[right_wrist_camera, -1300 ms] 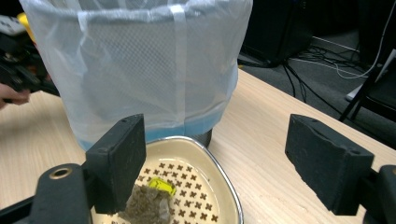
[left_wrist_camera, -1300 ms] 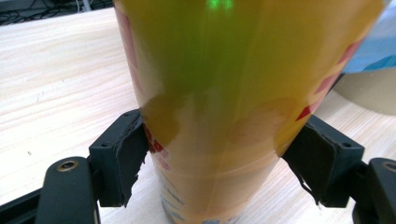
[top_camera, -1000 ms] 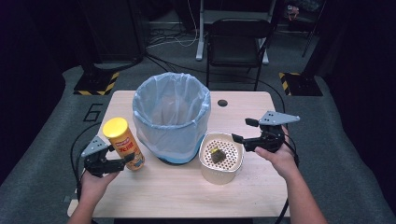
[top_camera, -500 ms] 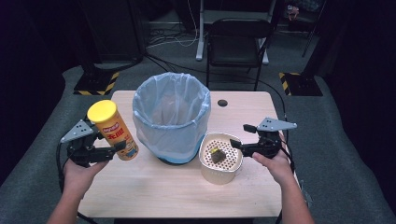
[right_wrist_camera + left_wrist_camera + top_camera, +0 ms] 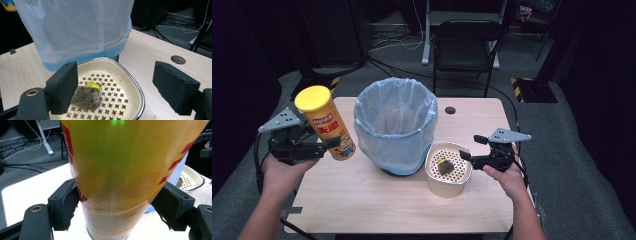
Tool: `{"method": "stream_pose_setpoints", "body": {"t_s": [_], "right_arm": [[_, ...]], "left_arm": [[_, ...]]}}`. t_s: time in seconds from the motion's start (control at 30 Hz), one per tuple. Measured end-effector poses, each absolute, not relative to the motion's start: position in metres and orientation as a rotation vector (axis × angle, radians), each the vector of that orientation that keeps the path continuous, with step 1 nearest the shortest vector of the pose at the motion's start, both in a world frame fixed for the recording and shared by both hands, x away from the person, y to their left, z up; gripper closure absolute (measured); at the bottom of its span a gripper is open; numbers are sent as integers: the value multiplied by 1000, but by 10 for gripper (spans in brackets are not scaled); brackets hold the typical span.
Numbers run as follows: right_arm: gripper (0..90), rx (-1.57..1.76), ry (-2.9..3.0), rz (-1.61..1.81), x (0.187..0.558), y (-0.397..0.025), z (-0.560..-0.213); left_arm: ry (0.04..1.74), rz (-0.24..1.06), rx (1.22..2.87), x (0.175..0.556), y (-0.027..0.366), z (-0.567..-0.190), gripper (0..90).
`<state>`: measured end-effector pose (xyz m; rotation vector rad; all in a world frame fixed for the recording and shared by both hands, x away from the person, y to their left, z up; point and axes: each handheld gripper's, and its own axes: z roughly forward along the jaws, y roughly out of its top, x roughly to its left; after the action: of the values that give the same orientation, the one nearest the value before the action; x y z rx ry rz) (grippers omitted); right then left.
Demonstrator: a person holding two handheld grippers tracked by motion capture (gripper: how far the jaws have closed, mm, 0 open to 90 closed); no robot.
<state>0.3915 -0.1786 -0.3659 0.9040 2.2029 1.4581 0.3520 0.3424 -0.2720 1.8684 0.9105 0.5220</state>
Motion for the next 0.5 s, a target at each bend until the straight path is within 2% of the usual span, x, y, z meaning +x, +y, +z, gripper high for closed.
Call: {"method": "stream_pose_setpoints", "body": {"t_s": [0.5], "right_arm": [[204, 914, 2172, 1493, 389, -187, -365]], "left_arm": [[844, 532, 1836, 360, 329, -204, 240]]}}
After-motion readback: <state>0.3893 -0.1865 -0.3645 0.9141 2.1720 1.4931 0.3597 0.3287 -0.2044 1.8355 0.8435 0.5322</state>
